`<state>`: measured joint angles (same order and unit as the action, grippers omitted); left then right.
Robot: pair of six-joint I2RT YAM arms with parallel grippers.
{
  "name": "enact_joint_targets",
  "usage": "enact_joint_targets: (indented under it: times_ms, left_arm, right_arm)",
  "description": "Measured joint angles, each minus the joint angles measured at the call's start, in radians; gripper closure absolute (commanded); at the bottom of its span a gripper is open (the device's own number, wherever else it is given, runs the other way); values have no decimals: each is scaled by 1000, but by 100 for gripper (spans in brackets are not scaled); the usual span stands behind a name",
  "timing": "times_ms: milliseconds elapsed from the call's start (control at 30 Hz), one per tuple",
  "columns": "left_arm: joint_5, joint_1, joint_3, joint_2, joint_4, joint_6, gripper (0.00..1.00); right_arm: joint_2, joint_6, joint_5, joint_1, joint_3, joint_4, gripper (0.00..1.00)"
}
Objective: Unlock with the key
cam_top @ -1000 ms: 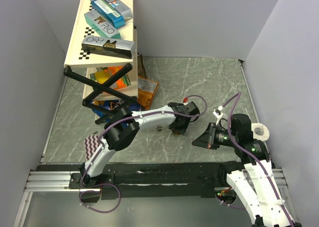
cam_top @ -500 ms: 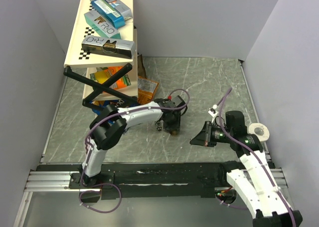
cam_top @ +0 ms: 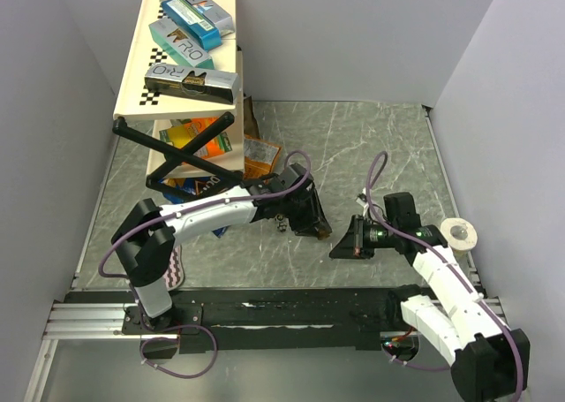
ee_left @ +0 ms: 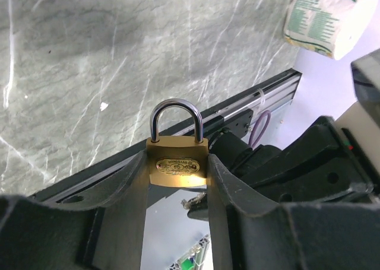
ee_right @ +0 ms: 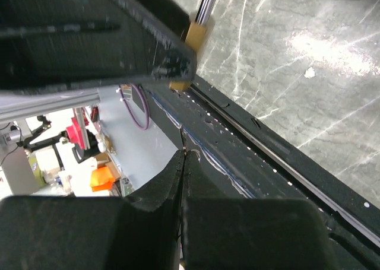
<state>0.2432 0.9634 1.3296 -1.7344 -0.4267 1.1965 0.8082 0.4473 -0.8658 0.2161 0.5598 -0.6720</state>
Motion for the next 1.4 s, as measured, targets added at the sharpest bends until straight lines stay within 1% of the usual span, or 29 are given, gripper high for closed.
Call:
enact_joint_targets:
  times_ms: [267,700,1400]
  left_arm:
    - [-3,16,-3,0,-3,19,99]
    - [-5,27,1,0,-3,19,99]
    - [-10,27,1,4,0,19,99]
  right_arm:
    - [68,5,-23,9,0,51,100]
    - [126,5,-43,10,10,71,100]
    - [143,39,-74,11,10,104,100]
